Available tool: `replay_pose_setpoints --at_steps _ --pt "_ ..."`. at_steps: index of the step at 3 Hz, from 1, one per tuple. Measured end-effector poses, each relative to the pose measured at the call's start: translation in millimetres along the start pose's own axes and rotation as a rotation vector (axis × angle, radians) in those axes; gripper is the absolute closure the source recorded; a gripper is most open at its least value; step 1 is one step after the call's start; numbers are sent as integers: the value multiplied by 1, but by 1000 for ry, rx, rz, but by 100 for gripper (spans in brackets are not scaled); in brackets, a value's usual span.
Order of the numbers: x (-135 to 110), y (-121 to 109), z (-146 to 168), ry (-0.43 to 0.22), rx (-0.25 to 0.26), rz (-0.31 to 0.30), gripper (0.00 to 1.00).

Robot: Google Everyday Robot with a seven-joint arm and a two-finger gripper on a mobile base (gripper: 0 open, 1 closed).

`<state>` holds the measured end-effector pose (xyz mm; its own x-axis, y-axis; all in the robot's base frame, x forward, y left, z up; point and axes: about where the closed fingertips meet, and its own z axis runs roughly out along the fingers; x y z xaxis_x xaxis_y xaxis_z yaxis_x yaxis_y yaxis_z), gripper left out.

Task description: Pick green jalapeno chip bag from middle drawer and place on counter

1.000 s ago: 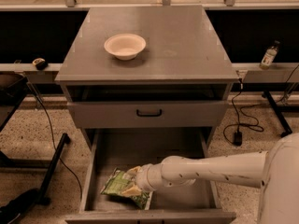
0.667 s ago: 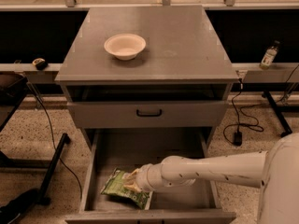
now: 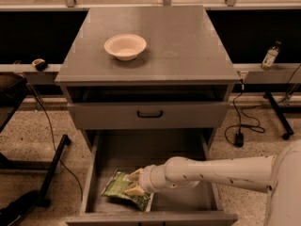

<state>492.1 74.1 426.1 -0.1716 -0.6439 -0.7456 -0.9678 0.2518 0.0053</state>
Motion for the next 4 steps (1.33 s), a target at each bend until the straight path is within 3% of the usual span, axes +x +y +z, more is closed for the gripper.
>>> replay_pose_setpoints --at_steps 2,4 --pt "-1 -1 -3 -7 -4 0 4" --pt "8 -3 14 44 -3 -6 0"
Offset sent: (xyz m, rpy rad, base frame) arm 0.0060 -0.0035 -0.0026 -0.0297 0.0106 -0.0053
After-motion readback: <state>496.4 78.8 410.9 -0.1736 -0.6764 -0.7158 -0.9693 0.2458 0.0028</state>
